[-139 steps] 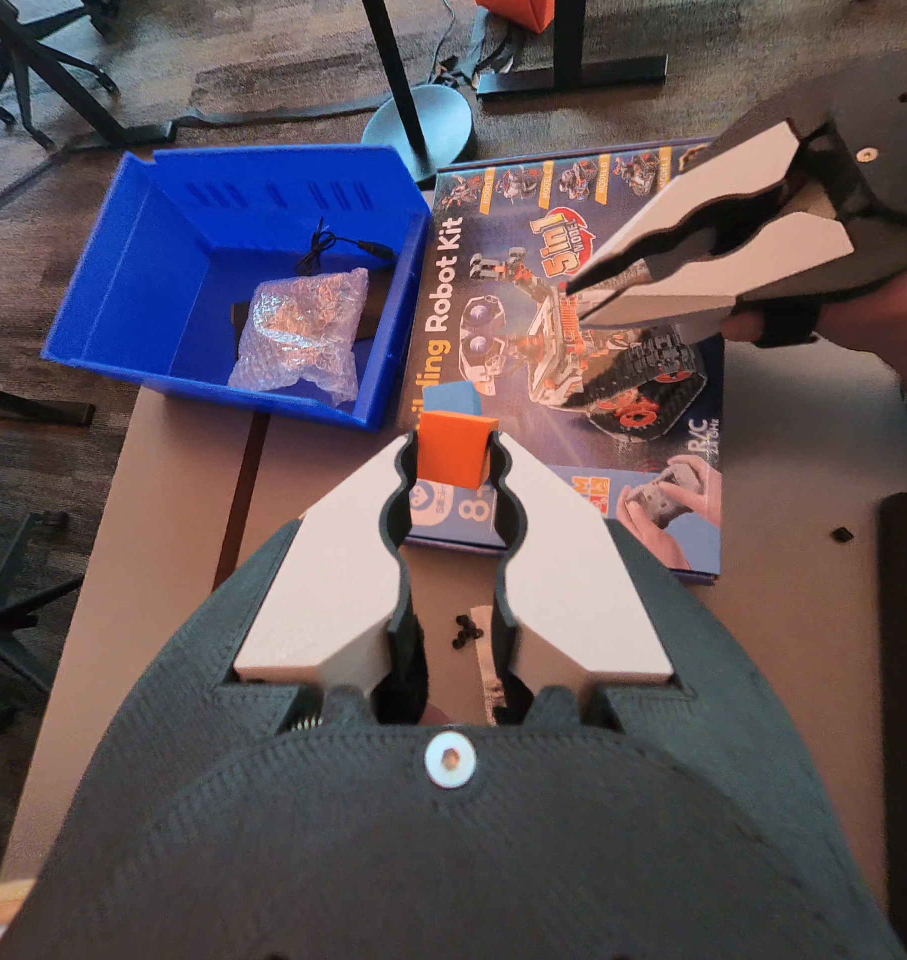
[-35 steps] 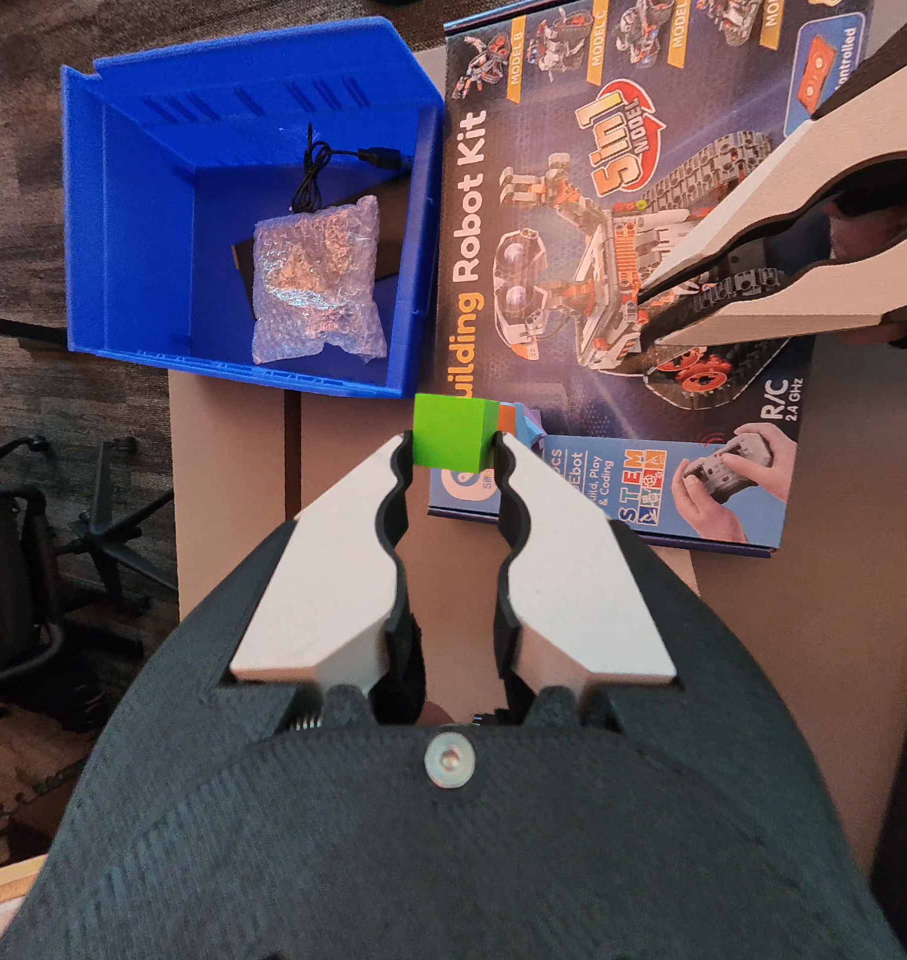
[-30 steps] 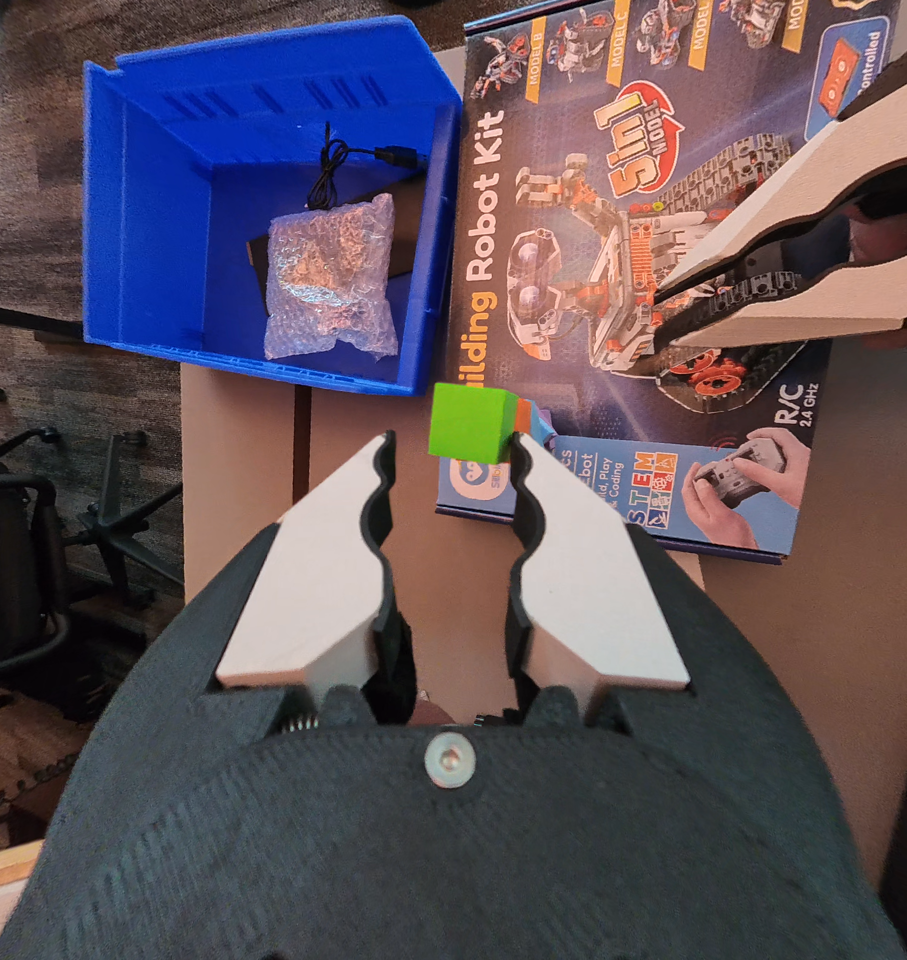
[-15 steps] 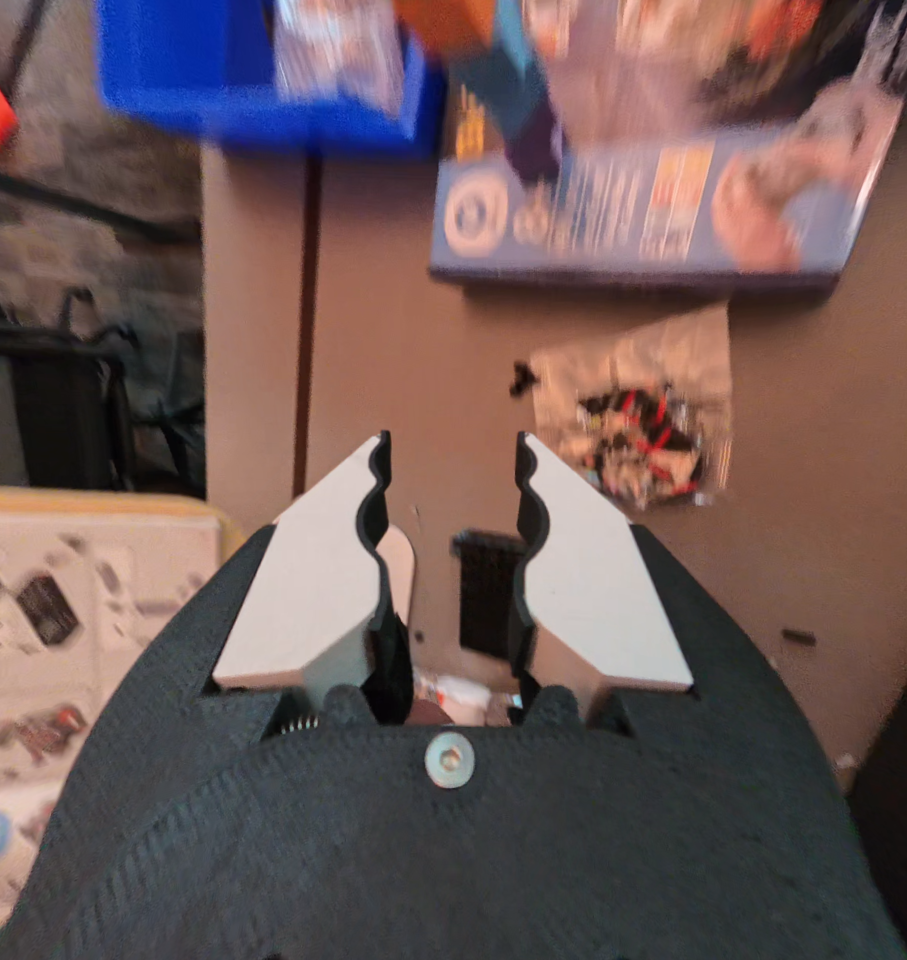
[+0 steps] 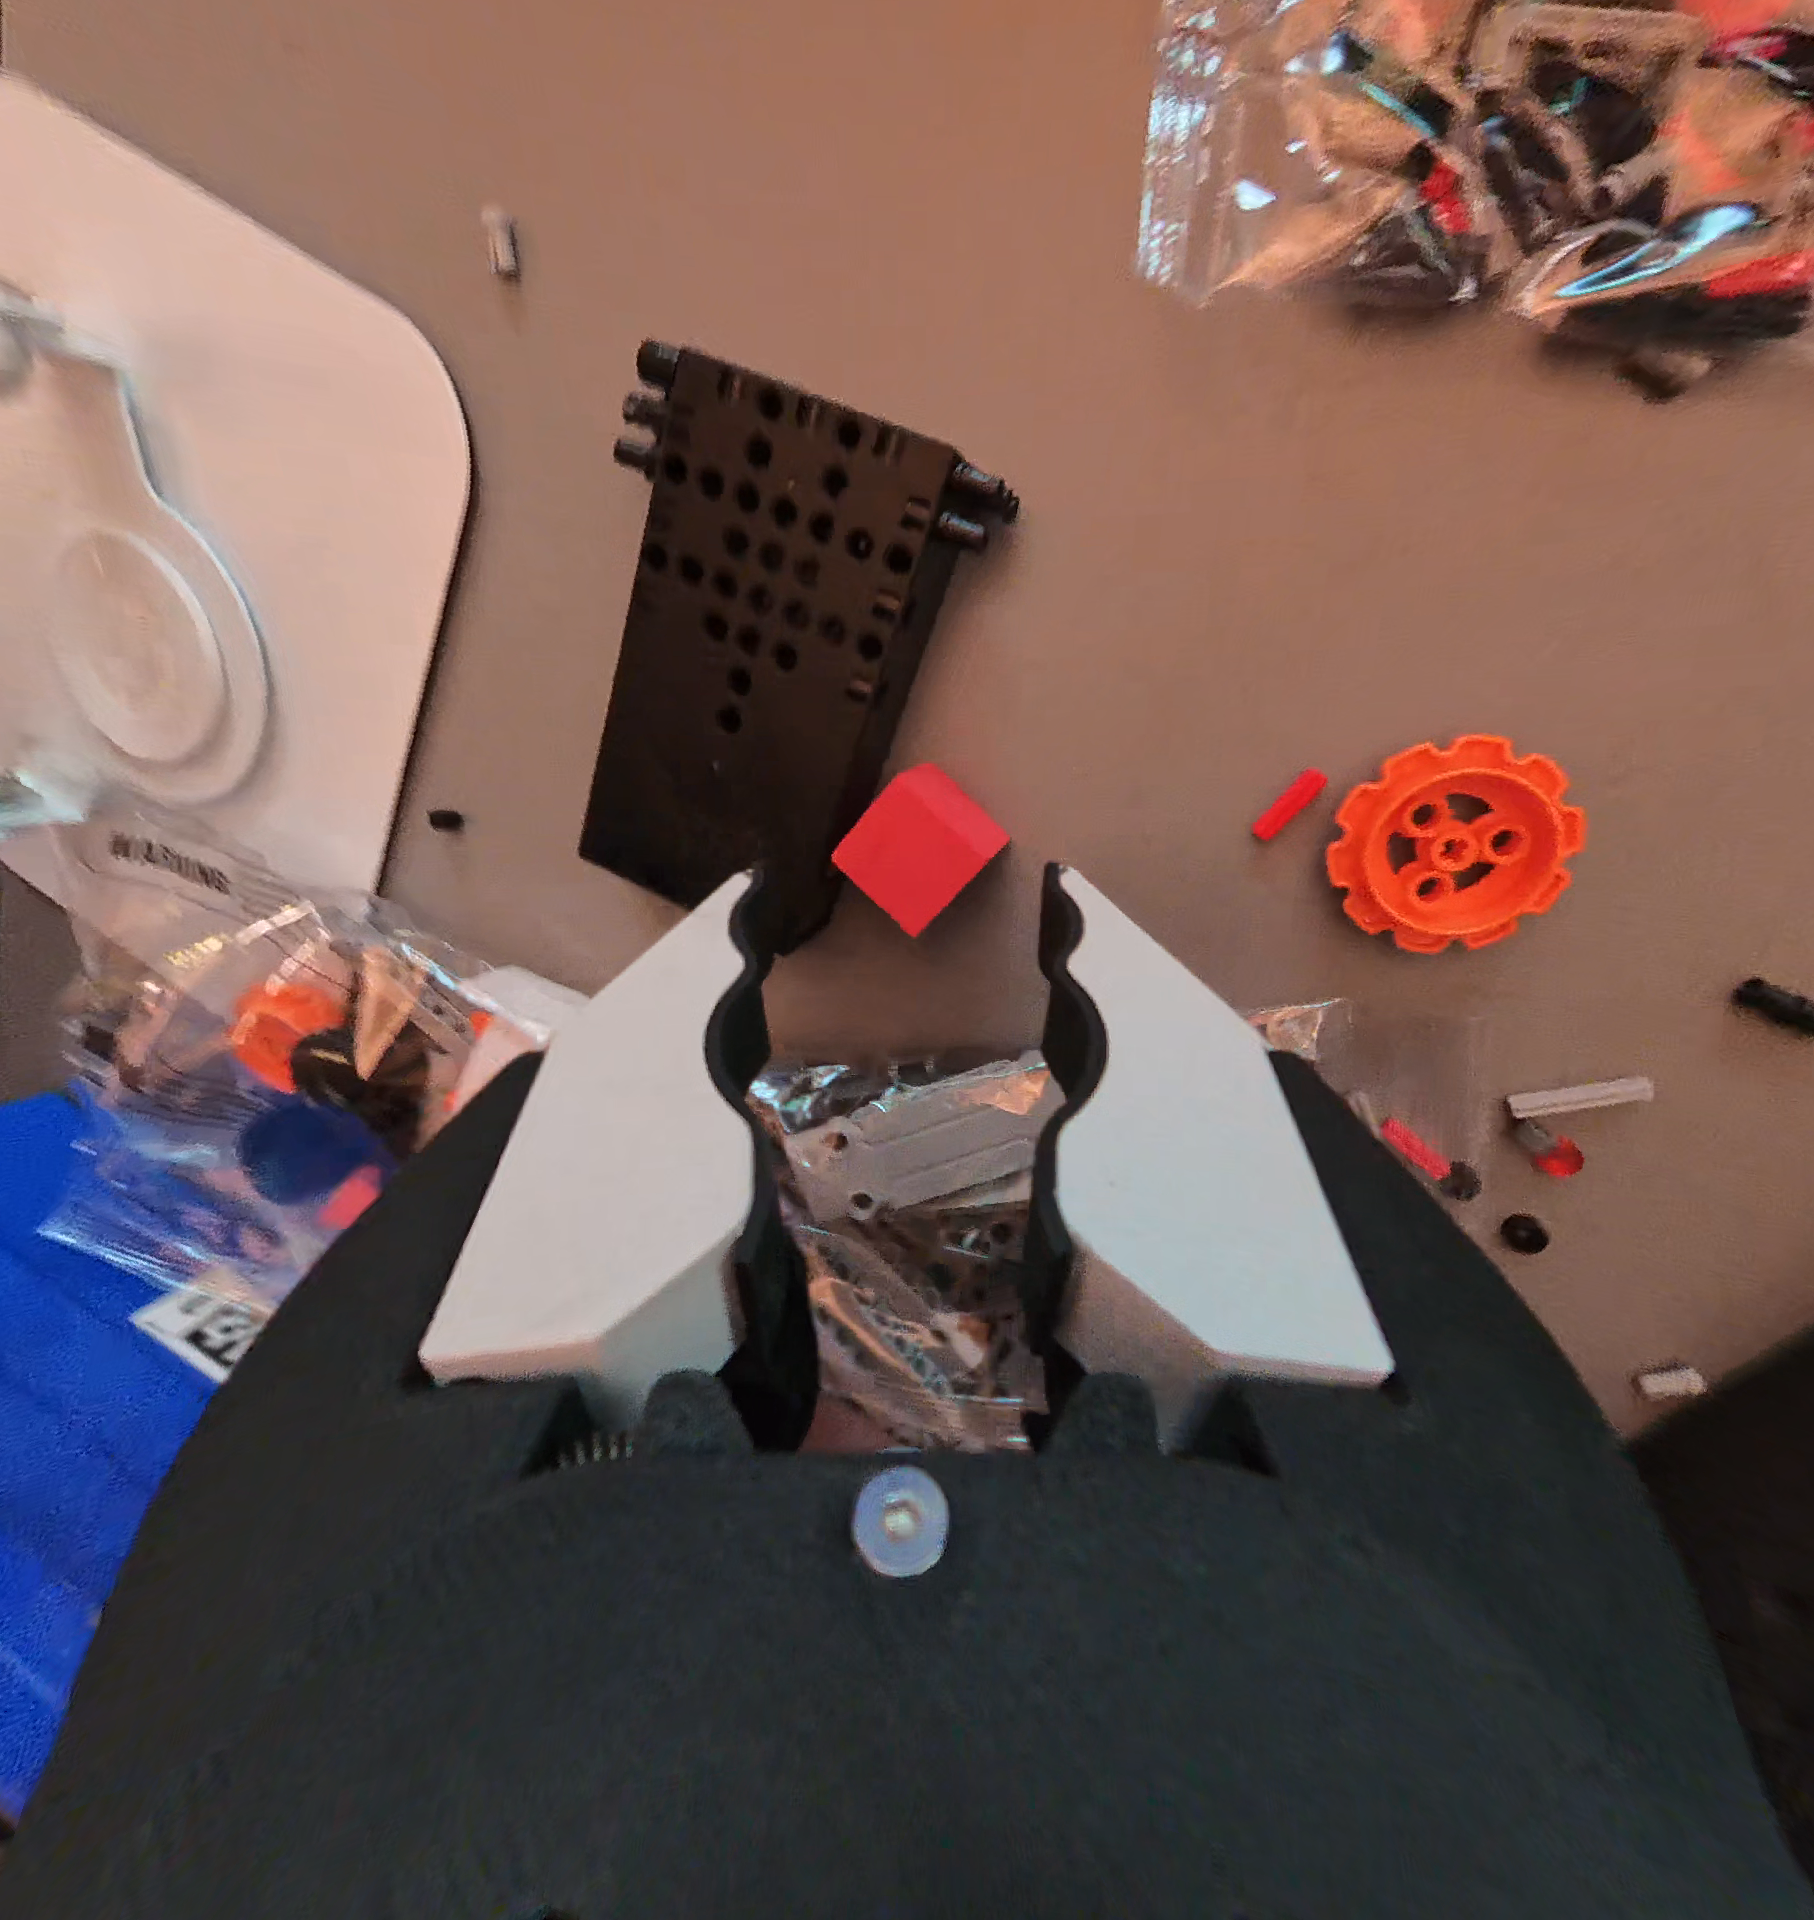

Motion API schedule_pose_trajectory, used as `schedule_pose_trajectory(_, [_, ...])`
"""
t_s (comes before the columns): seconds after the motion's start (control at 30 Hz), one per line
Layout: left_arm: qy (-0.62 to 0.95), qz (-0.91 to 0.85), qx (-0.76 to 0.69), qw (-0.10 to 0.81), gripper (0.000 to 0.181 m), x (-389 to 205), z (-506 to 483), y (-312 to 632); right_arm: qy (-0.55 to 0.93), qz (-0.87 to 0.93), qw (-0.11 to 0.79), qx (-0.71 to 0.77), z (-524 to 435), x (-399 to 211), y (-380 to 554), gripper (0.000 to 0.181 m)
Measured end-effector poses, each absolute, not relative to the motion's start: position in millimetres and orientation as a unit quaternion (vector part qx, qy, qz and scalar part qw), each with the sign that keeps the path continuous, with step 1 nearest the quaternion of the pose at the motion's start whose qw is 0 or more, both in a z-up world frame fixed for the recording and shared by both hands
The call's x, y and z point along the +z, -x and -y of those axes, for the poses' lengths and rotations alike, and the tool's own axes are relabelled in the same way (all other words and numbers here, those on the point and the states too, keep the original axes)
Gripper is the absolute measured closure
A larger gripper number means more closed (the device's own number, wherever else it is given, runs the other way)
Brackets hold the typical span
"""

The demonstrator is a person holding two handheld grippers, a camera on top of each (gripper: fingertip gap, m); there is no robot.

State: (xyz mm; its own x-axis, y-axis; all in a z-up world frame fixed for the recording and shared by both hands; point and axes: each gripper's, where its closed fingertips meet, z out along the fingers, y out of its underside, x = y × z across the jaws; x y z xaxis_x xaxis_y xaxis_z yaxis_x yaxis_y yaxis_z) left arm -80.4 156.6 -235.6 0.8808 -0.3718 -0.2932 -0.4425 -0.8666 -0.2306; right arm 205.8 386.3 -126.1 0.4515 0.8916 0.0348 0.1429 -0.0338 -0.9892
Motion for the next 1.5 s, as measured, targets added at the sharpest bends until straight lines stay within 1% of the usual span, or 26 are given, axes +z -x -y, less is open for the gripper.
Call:
schedule_pose_trajectory(0.17, [0.967, -0.152, 0.125, 0.158, 0.136, -249.3, -147.7, 86.1, 0.638, 0.406, 0.565, 0.331, -386.1, -125.9, -205.6, 0.168])
schedule_pose_trajectory(0.23, [0.967, -0.136, 0.112, 0.185, 0.145, -249.9, -152.3, 78.5, 0.637, 0.405, 0.566, 0.331, -386.1, -125.3, -206.0, 0.168])
schedule_pose_trajectory(0.33, [0.964, -0.119, 0.121, 0.205, 0.144, -253.3, -158.0, 75.7, 0.637, 0.404, 0.566, 0.333, -386.0, -124.6, -206.7, 0.168])
schedule_pose_trajectory(0.37, [0.962, -0.115, 0.129, 0.210, 0.146, -252.7, -160.4, 77.0, 0.637, 0.403, 0.566, 0.334, -386.2, -124.7, -206.8, 0.168])
schedule_pose_trajectory(0.4, [0.961, -0.112, 0.129, 0.217, 0.152, -252.4, -162.7, 76.6, 0.637, 0.403, 0.566, 0.334, -386.3, -124.6, -206.8, 0.168])
schedule_pose_trajectory(0.43, [0.960, -0.108, 0.130, 0.223, 0.153, -252.4, -164.5, 76.5, 0.637, 0.403, 0.566, 0.335, -386.1, -124.6, -206.8, 0.168])
schedule_pose_trajectory(0.5, [0.956, -0.119, 0.146, 0.224, 0.156, -252.3, -164.3, 77.2, 0.636, 0.402, 0.566, 0.335, -386.1, -124.2, -207.0, 0.168])
schedule_pose_trajectory(0.63, [0.941, -0.188, 0.142, 0.244, 0.157, -251.8, -166.2, 59.4, 0.635, 0.400, 0.567, 0.339, -386.0, -122.7, -207.9, 0.168])
schedule_pose_trajectory(0.67, [0.932, -0.217, 0.132, 0.260, 0.164, -249.7, -168.2, 50.5, 0.635, 0.400, 0.567, 0.340, -385.8, -122.2, -208.1, 0.168])
schedule_pose_trajectory(0.7, [0.927, -0.222, 0.129, 0.275, 0.165, -246.3, -170.2, 46.3, 0.634, 0.400, 0.568, 0.340, -385.6, -122.0, -208.1, 0.168])
schedule_pose_trajectory(0.8, [0.930, -0.212, 0.131, 0.269, 0.144, -245.3, -167.3, 47.1, 0.635, 0.400, 0.567, 0.340, -385.8, -122.6, -208.1, 0.168])
schedule_pose_trajectory(0.9, [0.936, -0.200, 0.142, 0.251, 0.135, -252.6, -164.2, 50.4, 0.635, 0.400, 0.567, 0.340, -385.9, -122.4, -208.4, 0.168])
schedule_pose_trajectory(0.97, [0.941, -0.183, 0.136, 0.251, 0.136, -257.8, -165.9, 50.4, 0.635, 0.399, 0.567, 0.340, -385.8, -122.4, -208.4, 0.168])
schedule_pose_trajectory(1.0, [0.943, -0.173, 0.136, 0.251, 0.141, -259.9, -166.7, 52.3, 0.635, 0.400, 0.567, 0.340, -385.8, -122.6, -208.3, 0.168])
schedule_pose_trajectory(1.03, [0.943, -0.166, 0.136, 0.256, 0.151, -260.7, -168.4, 53.6, 0.636, 0.400, 0.566, 0.340, -385.9, -122.9, -208.3, 0.168])
schedule_pose_trajectory(1.13, [0.939, -0.170, 0.132, 0.269, 0.154, -260.4, -172.8, 49.5, 0.636, 0.400, 0.566, 0.340, -386.1, -123.2, -208.3, 0.168])
schedule_pose_trajectory(1.23, [0.921, -0.205, 0.139, 0.301, 0.155, -241.0, -183.6, 38.2, 0.636, 0.398, 0.567, 0.339, -386.4, -122.5, -208.9, 0.168])
schedule_pose_trajectory(1.37, [0.873, -0.267, 0.171, 0.371, 0.155, -171.6, -223.6, -1.6, 0.638, 0.397, 0.566, 0.338, -387.4, -123.6, -208.9, 0.168])
schedule_pose_trajectory(1.5, [0.835, -0.336, 0.143, 0.413, 0.155, -106.0, -272.4, -60.4, 0.639, 0.398, 0.565, 0.338, -387.2, -124.6, -208.5, 0.168])
